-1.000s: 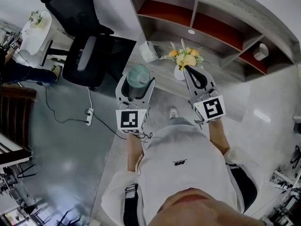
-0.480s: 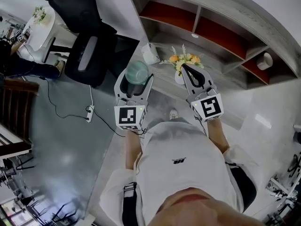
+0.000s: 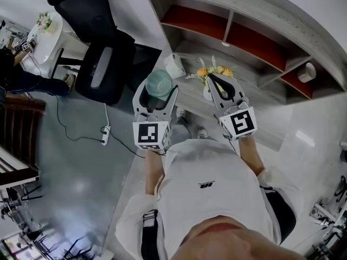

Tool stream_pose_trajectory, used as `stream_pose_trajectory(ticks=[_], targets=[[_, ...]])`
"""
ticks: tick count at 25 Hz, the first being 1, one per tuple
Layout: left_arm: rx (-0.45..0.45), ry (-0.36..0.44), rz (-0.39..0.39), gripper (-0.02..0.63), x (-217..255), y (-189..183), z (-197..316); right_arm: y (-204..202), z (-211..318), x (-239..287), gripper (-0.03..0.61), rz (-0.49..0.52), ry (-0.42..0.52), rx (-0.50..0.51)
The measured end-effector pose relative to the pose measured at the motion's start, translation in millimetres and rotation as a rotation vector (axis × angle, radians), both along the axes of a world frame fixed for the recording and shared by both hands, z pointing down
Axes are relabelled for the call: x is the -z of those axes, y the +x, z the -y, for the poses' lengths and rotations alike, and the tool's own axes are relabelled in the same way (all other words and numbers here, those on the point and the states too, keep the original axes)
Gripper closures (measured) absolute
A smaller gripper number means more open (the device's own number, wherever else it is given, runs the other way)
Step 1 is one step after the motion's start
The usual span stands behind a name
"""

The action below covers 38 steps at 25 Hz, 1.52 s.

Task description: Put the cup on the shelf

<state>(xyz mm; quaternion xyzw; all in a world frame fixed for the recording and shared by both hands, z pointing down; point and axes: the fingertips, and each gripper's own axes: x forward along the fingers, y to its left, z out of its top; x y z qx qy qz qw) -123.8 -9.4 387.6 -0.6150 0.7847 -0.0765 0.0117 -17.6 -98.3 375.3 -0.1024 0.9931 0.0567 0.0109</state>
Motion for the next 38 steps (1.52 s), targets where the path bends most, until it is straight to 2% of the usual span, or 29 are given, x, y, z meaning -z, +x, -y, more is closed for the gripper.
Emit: stream_pose_trajectory(ticks=[20, 38], targets=[[-0.166, -0.029, -0.008, 0.245, -13.0, -71.5, 72.8, -68.5, 50.9, -9.5, 0.551, -0.039, -0.024, -0.147], [-0.343, -0.037, -0.013, 0.245, -19.4, -105.1, 144.6, -97.5, 99.3, -15.5, 0.551, -0.071, -0.028, -0.309]])
